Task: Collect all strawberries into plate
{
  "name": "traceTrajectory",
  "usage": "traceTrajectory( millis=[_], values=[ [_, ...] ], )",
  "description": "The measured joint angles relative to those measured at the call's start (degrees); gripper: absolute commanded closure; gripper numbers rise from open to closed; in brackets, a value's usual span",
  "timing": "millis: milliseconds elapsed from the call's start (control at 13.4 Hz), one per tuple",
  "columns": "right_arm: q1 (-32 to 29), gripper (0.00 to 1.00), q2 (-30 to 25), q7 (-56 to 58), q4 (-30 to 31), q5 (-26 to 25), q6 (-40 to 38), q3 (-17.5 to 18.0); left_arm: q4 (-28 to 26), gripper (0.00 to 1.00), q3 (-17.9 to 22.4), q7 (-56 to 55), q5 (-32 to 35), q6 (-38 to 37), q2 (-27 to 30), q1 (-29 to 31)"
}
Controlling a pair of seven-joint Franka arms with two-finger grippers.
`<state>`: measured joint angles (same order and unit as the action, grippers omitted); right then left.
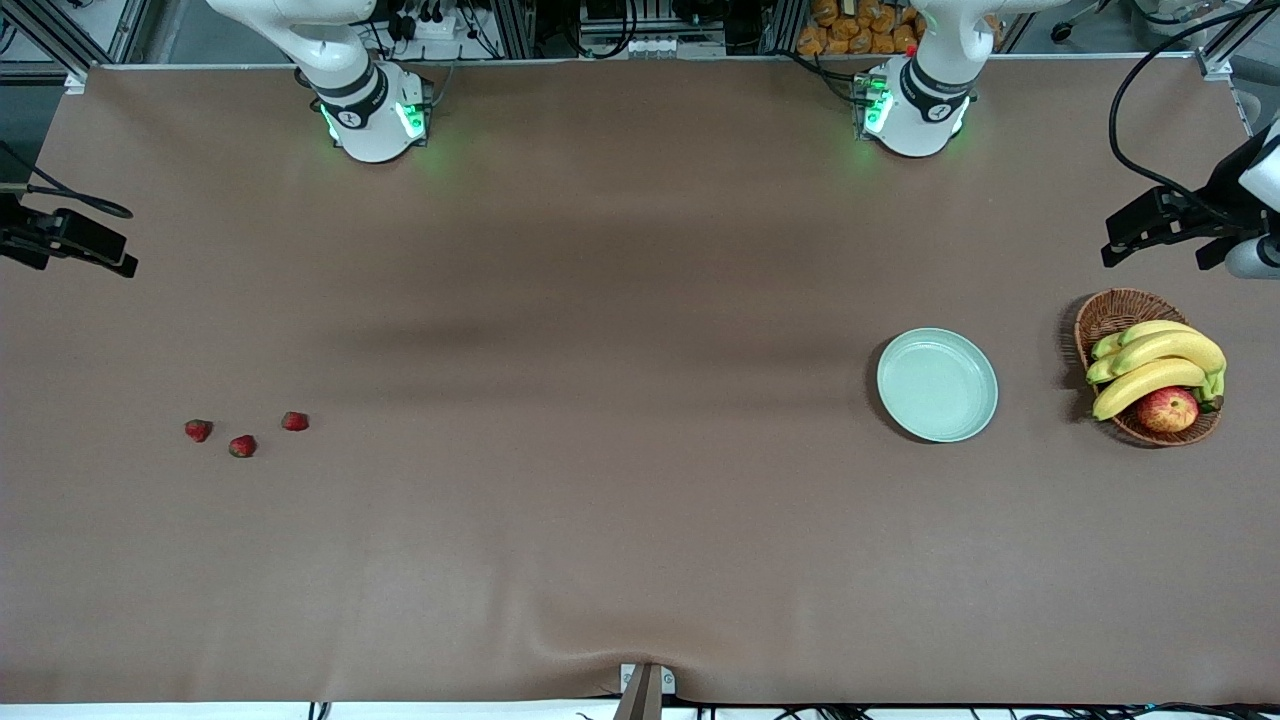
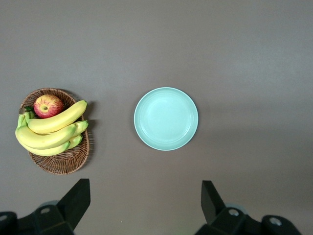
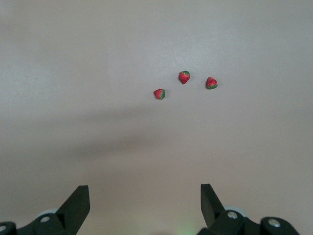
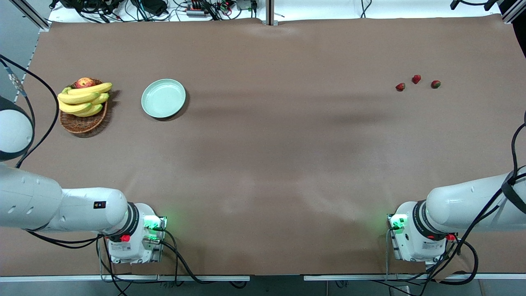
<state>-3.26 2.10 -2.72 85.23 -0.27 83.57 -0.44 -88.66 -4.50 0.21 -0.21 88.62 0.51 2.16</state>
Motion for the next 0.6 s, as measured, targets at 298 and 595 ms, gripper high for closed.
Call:
traceTrajectory(
  millis=[298,595],
  values=[
    [0.0,0.00,0.0,-0.1,0.0,0.0,0.0,0.0,0.1,0.00,0.0,0.0,0.0,0.0,0.0,0.0],
    [0.0,0.00,0.0,-0.1,0.1,0.0,0.5,0.0,0.1,0.00,0.2,0.0,0.0,0.0,0.0,0.3]
  ],
)
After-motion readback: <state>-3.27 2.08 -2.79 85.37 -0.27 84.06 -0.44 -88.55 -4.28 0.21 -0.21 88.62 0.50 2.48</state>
